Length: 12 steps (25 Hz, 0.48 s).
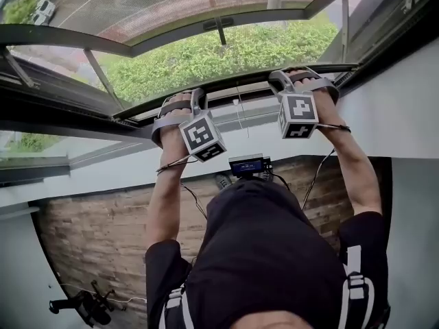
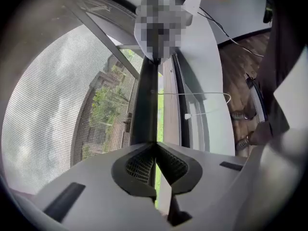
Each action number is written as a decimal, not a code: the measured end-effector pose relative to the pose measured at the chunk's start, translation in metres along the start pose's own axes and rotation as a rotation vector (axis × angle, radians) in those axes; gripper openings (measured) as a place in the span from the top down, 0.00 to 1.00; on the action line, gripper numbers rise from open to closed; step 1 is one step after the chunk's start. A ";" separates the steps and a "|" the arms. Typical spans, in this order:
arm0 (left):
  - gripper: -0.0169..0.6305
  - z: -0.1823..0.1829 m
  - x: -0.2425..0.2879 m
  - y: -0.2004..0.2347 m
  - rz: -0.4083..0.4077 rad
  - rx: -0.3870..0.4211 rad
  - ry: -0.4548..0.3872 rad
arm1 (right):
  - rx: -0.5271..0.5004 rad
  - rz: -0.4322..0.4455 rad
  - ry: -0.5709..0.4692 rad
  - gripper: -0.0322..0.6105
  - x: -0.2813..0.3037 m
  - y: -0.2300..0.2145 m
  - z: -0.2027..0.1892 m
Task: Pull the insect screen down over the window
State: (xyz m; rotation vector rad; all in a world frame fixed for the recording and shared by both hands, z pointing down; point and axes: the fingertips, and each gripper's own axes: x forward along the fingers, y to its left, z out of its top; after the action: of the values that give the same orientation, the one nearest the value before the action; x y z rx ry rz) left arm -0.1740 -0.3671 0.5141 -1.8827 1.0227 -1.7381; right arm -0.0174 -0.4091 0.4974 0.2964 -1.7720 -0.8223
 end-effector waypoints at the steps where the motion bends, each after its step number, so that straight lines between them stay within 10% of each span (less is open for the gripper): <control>1: 0.94 -0.001 0.005 -0.006 -0.014 0.002 0.006 | 0.002 0.013 0.003 0.92 0.007 0.007 -0.002; 12: 0.94 -0.005 0.043 -0.040 -0.002 0.050 0.106 | 0.021 0.036 0.023 0.92 0.048 0.039 -0.011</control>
State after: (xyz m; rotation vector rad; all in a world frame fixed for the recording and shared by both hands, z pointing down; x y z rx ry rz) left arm -0.1705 -0.3707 0.5725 -1.7780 1.0063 -1.8642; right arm -0.0177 -0.4123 0.5603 0.2856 -1.7610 -0.7721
